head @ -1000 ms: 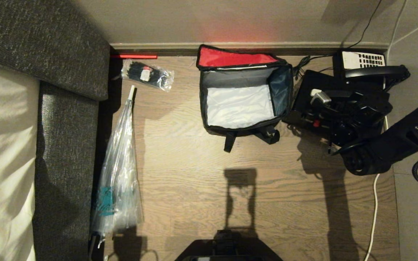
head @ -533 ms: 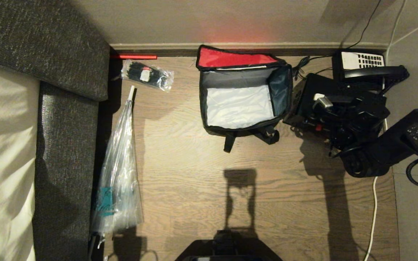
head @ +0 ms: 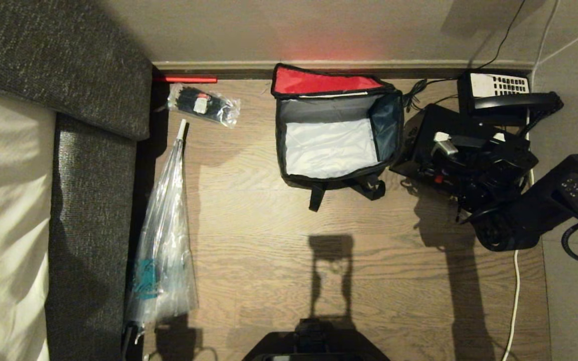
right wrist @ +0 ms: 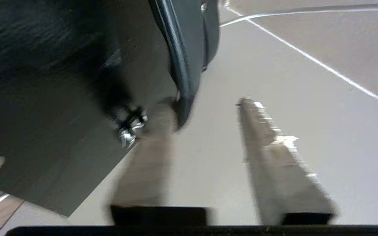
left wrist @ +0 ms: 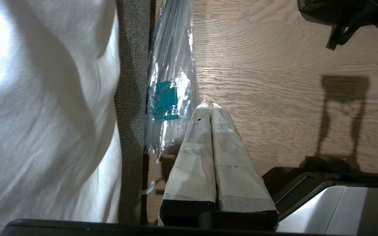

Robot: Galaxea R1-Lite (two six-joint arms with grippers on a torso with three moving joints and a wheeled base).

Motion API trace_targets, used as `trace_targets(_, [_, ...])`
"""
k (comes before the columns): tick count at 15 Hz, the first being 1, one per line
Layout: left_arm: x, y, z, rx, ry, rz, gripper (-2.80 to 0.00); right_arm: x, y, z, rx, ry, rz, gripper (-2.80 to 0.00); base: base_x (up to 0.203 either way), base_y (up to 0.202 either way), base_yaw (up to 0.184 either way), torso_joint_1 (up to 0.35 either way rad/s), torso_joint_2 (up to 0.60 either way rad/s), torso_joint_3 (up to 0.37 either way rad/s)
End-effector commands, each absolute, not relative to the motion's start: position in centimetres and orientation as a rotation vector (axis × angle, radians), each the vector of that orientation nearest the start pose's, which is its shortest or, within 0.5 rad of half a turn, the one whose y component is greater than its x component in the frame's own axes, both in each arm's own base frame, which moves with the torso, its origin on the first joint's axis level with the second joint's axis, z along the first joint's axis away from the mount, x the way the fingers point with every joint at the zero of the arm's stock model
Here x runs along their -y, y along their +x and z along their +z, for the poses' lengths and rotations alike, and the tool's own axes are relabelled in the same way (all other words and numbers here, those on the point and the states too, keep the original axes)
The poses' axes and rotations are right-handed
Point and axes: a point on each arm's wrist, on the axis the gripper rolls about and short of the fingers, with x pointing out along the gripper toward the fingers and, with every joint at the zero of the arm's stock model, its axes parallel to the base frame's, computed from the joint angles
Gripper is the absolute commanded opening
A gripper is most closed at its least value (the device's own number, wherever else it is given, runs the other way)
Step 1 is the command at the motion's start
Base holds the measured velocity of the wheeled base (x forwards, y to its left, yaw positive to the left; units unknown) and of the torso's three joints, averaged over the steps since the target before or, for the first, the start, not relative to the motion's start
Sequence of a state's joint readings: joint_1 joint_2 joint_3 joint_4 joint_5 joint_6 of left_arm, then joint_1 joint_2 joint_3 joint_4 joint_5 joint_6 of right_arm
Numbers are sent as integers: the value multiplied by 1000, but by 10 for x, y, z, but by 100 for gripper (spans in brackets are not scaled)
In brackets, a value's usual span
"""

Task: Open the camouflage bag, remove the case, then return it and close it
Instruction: Release the handle

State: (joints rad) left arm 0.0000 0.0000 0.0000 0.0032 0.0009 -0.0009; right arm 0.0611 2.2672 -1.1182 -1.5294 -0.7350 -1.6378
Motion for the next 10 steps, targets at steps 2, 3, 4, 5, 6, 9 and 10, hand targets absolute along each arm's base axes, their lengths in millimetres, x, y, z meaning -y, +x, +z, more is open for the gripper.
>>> trace_targets(2, [0, -23, 75, -4, -2, 2, -280, -11, 420, 136, -261, -1421, -759, 0, 0, 0, 0, 0, 0, 0])
trace_targets(3, [0, -23, 75, -2, -2, 2, -280, -11, 416, 143, -240, -1420, -759, 0, 0, 0, 0, 0, 0, 0])
trace_targets(4, [0, -23, 75, -2, -2, 2, -280, -13, 411, 146, -225, -1428, -739, 0, 0, 0, 0, 0, 0, 0])
trace_targets(5, [0, -23, 75, -3, -2, 2, -280, -14, 404, 150, -213, -1430, -728, 0, 0, 0, 0, 0, 0, 0])
trace_targets(6, [0, -23, 75, -3, -2, 2, -280, -16, 396, 155, -205, -1430, -716, 0, 0, 0, 0, 0, 0, 0])
trace_targets(9, [0, -23, 75, -3, -2, 2, -280, -24, 373, 170, -168, -1411, -691, 0, 0, 0, 0, 0, 0, 0])
trace_targets(10, [0, -23, 75, -4, -2, 2, -280, -26, 363, 174, -155, -1413, -677, 0, 0, 0, 0, 0, 0, 0])
